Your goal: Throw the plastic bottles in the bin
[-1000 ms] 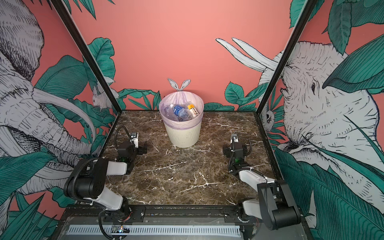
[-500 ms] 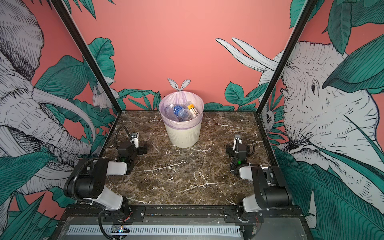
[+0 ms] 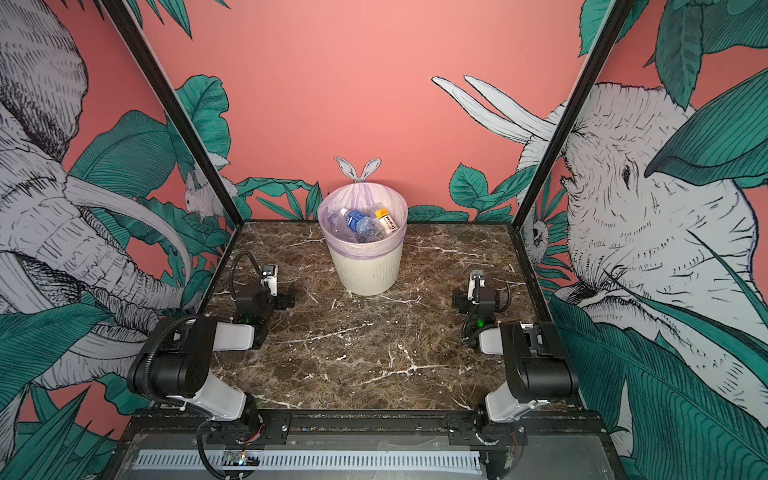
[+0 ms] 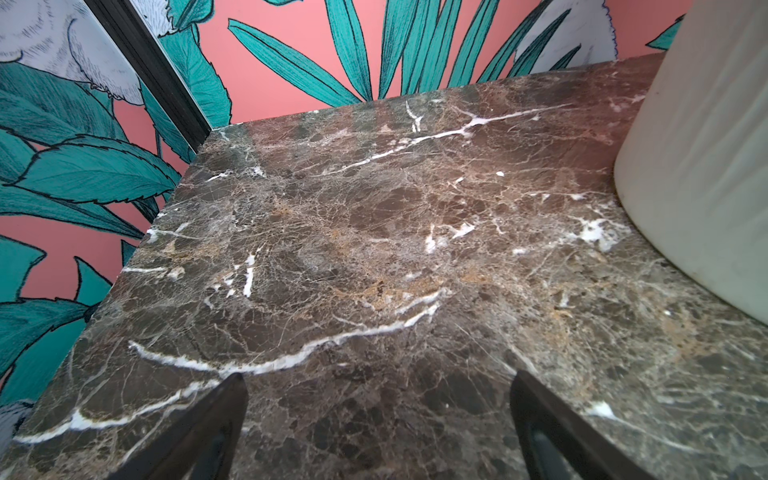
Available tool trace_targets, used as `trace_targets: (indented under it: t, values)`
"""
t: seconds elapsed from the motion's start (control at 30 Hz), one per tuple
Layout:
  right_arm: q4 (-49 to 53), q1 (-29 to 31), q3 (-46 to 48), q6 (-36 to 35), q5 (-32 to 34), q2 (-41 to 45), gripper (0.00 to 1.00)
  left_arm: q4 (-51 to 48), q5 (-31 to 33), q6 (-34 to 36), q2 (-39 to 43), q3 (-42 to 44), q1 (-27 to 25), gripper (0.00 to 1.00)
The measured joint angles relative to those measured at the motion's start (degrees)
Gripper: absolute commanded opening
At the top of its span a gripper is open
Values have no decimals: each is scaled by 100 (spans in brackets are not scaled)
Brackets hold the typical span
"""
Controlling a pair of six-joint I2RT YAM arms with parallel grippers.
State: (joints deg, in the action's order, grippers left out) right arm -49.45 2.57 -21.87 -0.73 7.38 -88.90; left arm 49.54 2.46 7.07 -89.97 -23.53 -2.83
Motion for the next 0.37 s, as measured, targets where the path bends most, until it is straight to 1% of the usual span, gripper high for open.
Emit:
trace_targets:
  t: [0.37]
  values:
    - [-2, 0, 0, 15, -72, 0, 99, 0, -11, 0, 0, 0, 0, 99]
